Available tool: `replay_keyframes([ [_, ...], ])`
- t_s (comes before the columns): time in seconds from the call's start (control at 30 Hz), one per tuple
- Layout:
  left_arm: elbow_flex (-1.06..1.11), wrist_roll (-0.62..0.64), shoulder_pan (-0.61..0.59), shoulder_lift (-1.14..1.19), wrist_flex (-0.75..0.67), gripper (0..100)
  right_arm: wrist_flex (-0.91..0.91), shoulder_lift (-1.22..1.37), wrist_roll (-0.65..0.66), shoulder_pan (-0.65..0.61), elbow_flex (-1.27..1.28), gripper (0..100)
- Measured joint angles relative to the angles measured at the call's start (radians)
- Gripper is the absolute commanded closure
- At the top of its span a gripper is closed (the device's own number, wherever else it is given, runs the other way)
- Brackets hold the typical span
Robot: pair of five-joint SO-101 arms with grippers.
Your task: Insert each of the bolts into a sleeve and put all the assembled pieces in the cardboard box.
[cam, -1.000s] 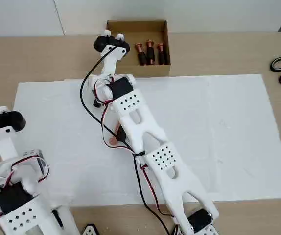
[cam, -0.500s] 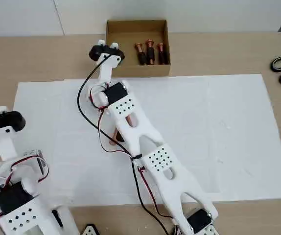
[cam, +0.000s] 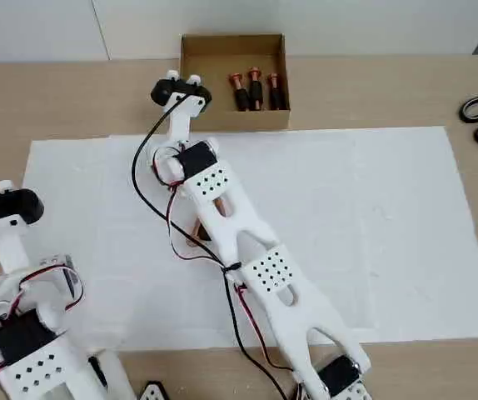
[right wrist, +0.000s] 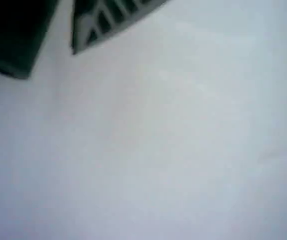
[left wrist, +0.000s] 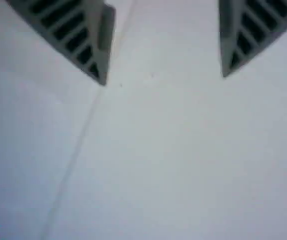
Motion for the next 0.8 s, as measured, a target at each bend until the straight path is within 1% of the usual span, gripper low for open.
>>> replay_keyframes([
  [0.63,0.0,0.0,0.0,0.0,0.0,86,-0.009,0.064,-0.002,-0.009,-0.017,90.1],
  [0.67,0.0,0.0,0.0,0.0,0.0,86,-0.009,0.064,-0.002,-0.009,-0.017,91.5],
  [0.77,0.0,0.0,0.0,0.0,0.0,86,0.002,0.063,-0.002,-0.014,-0.018,99.8],
  [0.8,0.0,0.0,0.0,0.0,0.0,86,0.008,0.063,-0.002,-0.014,-0.02,98.7],
])
